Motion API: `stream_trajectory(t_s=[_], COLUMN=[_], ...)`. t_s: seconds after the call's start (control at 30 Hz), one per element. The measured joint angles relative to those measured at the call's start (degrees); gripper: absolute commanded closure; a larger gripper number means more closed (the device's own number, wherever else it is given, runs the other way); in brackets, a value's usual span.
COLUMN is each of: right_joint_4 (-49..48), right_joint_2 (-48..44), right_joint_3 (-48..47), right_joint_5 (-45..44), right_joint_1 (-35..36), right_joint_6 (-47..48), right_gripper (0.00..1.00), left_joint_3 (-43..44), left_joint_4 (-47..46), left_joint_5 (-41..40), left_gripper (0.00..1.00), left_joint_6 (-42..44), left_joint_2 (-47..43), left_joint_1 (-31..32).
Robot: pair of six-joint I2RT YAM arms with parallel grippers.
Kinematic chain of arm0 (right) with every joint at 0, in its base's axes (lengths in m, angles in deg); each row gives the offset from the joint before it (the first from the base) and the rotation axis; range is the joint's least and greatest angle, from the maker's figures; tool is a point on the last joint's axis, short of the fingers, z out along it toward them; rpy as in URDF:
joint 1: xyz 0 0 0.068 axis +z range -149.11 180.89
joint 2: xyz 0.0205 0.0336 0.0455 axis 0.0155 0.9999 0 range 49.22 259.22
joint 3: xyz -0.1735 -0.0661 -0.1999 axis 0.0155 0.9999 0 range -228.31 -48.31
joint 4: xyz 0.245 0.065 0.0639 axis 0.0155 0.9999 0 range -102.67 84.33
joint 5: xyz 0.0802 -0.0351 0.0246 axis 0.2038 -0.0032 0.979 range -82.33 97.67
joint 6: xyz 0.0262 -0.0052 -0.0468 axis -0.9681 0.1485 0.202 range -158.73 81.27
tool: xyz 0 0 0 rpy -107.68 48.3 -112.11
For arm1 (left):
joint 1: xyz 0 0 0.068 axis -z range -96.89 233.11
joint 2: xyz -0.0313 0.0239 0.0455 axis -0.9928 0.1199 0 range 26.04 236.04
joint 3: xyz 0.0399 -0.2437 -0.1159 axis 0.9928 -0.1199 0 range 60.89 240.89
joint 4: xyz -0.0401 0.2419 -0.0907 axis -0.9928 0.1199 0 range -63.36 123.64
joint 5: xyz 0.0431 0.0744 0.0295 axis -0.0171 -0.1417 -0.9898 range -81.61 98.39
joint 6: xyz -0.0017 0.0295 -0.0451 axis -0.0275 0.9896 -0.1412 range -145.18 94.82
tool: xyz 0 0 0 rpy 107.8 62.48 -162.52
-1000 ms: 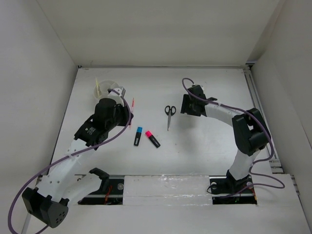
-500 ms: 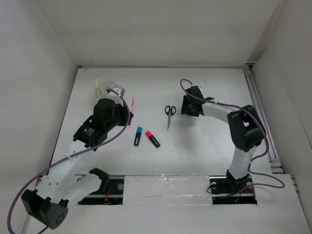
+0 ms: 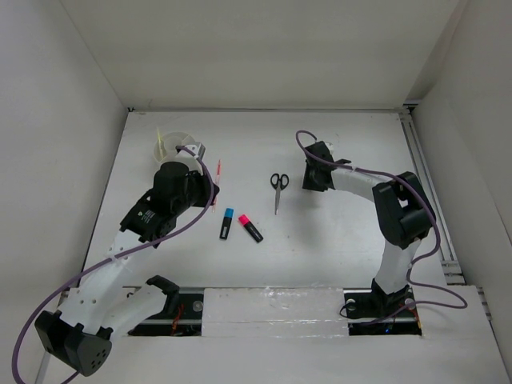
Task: Sort the stationery into containers
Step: Close the pen cap on the pen.
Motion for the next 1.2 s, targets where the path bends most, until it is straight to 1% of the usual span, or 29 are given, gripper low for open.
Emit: stream_trajectory(t_s=[0.13, 0.17, 0.2, 0.23, 0.27, 0.4, 0.53, 0.63, 0.7, 0.83, 0.97, 1.07, 1.2], right_joint_4=[0.5, 0.6, 0.8, 1.0, 1.2, 1.5, -1.2, -3.4, -5.6, -14.6, -27.7, -36.5, -42.9], right_joint_2=[0.1, 0.2, 0.3, 0.5, 0.7, 1.0, -0.7, -6.6, -12.6, -24.9, -32.8, -34.2, -32.5], right_joint_3=[-0.1, -0.1, -0.3, -0.5, -0.9, -1.4, 0.8, 5.2, 7.3, 8.2, 9.8, 11.7, 13.0], right_joint_5=[-1.3, -1.8, -2.2, -2.6, -2.9, -2.6, 1.5, 5.2, 6.6, 7.3, 8.4, 9.3, 11.1], right_joint_1=[0.1, 0.2, 0.4, 0.5, 0.7, 1.0, 1.0, 2.4, 4.5, 10.0, 13.9, 15.0, 16.8], right_joint_6=[-0.2, -0.2, -0.2, -0.2, -0.2, -0.1, -0.3, -2.3, -5.3, -12.9, -20.7, -25.2, -28.3], right_gripper=[0.77, 0.83, 0.86, 0.90, 1.00, 1.00, 1.00, 1.00, 1.00, 1.00, 1.00, 1.00, 1.00], left_joint_3=[0.0, 0.0, 0.0, 0.0, 0.0, 0.0, 0.0, -0.1, -0.3, -0.8, -1.6, -2.1, -3.1], left_joint_4=[0.0, 0.0, 0.0, 0.0, 0.0, 0.0, 0.0, -0.2, -0.9, -2.2, -3.2, -3.7, -5.2], left_joint_5=[0.0, 0.0, 0.0, 0.0, 0.0, 0.0, 0.9, 3.3, 5.7, 11.0, 15.5, 18.5, 21.7], left_gripper=[1.00, 1.00, 1.00, 1.00, 1.00, 1.00, 1.00, 1.00, 1.00, 1.00, 1.00, 1.00, 1.00], left_joint_6=[0.0, 0.0, 0.0, 0.0, 0.0, 0.0, 0.0, 0.1, 0.2, 0.1, 0.1, 0.1, -0.5], left_joint_2=[0.0, 0.0, 0.0, 0.0, 0.0, 0.0, -0.5, -1.9, -3.0, -4.5, -4.6, -4.6, -5.3], left_joint_1=[0.0, 0.0, 0.0, 0.0, 0.0, 0.0, 0.0, 0.0, 0.0, 0.0, 0.0, 0.0, 0.0])
